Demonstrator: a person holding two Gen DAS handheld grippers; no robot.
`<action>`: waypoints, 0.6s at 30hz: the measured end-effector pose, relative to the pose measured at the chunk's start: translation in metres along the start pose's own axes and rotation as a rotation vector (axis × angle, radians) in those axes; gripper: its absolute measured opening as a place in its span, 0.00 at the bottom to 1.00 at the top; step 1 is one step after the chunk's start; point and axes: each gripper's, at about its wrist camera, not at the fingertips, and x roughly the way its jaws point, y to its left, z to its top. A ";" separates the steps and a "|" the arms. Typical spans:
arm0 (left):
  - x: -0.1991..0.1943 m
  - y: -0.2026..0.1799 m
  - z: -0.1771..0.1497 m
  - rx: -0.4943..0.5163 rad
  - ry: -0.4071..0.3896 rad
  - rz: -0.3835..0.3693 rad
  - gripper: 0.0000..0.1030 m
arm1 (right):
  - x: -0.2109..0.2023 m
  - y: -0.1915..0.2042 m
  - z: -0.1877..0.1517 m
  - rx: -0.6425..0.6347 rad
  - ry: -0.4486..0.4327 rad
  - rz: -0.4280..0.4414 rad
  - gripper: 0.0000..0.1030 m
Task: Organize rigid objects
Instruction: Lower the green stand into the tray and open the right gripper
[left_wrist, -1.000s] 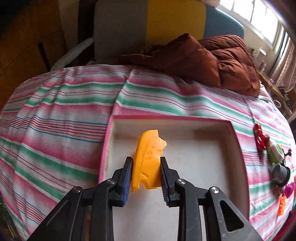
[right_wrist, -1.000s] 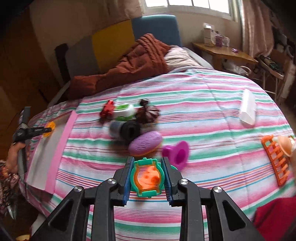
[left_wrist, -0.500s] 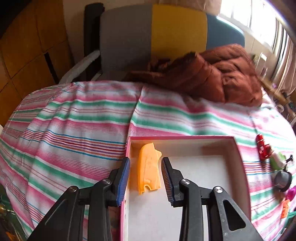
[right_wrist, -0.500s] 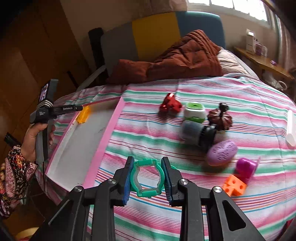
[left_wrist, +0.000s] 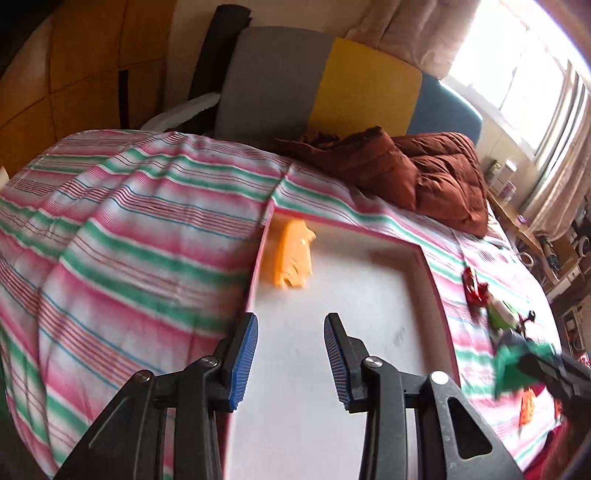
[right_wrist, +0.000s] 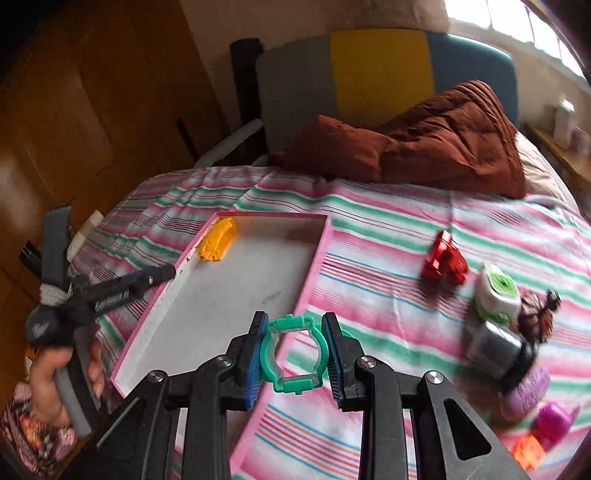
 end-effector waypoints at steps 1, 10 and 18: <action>-0.003 -0.002 -0.004 0.011 -0.001 -0.005 0.36 | 0.005 0.004 0.005 -0.010 0.003 0.005 0.29; -0.015 -0.008 -0.028 0.017 -0.007 -0.023 0.36 | 0.055 0.037 0.037 -0.081 0.036 -0.011 0.29; -0.022 -0.003 -0.040 -0.012 0.009 -0.017 0.36 | 0.109 0.057 0.070 -0.123 0.066 -0.048 0.29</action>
